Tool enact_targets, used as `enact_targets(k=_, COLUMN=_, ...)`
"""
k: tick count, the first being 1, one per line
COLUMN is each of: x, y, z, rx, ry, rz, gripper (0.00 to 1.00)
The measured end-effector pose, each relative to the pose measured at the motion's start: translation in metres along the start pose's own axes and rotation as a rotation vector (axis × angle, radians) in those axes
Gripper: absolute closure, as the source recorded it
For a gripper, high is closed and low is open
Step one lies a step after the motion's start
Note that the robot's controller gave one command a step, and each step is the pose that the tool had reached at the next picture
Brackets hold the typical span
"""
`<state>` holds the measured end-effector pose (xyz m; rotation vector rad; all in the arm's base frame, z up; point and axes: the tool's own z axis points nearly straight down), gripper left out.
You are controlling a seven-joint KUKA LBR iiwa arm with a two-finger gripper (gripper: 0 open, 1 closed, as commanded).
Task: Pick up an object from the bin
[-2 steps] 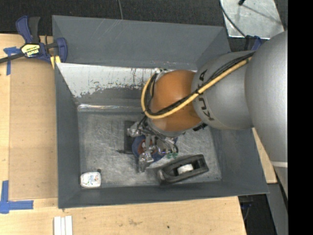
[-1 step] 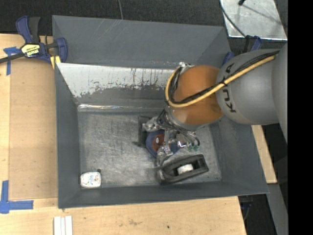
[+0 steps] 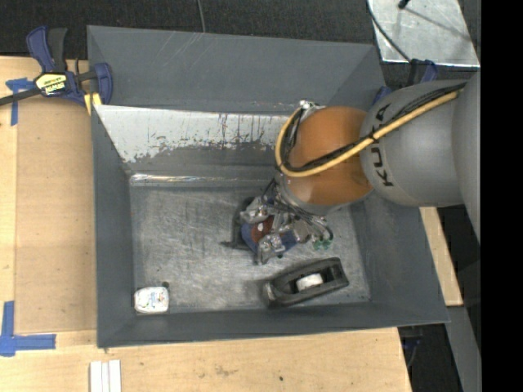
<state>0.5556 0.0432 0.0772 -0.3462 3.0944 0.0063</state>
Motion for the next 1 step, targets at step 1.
enact_targets(k=1, x=-0.0035, y=-0.0023, z=-0.1462, rx=0.003, ry=0.017, rz=-0.005, gripper=1.0)
